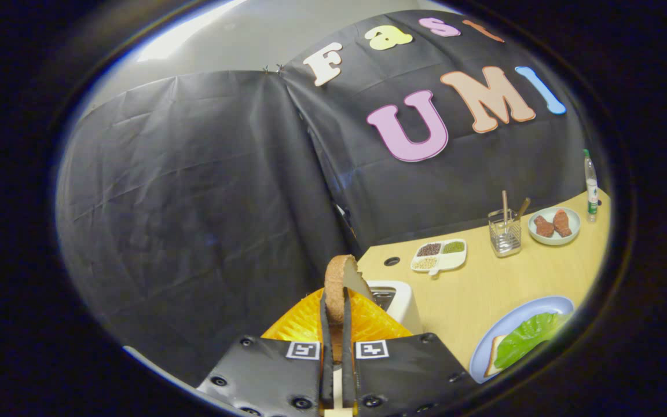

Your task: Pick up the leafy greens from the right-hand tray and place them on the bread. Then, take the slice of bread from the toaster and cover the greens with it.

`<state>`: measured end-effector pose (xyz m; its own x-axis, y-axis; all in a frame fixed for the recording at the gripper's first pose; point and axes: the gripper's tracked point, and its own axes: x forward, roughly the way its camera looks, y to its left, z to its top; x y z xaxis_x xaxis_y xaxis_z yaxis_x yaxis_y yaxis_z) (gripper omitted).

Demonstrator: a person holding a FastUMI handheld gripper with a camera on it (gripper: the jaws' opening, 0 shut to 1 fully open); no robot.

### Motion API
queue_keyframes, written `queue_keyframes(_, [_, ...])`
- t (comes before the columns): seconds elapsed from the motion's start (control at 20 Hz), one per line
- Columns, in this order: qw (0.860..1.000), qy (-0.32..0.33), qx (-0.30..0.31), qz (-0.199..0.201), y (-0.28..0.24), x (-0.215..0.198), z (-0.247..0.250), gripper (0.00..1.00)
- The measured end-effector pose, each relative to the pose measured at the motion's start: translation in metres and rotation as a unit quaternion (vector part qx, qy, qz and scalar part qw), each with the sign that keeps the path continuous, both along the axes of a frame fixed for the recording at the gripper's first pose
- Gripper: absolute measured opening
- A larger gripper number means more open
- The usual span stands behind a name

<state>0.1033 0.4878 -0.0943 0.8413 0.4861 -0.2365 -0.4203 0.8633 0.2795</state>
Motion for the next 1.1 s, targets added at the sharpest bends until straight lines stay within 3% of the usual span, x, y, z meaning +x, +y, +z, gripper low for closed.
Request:
queue_keyframes(0.55, [0.998,-0.054,0.032,-0.026,-0.042,-0.008,0.068,0.09])
queue_keyframes(0.85, [0.993,-0.082,0.056,-0.068,-0.119,-0.024,0.087,0.08])
queue_keyframes(1.1, [0.990,-0.073,0.072,-0.100,-0.185,-0.033,0.070,0.08])
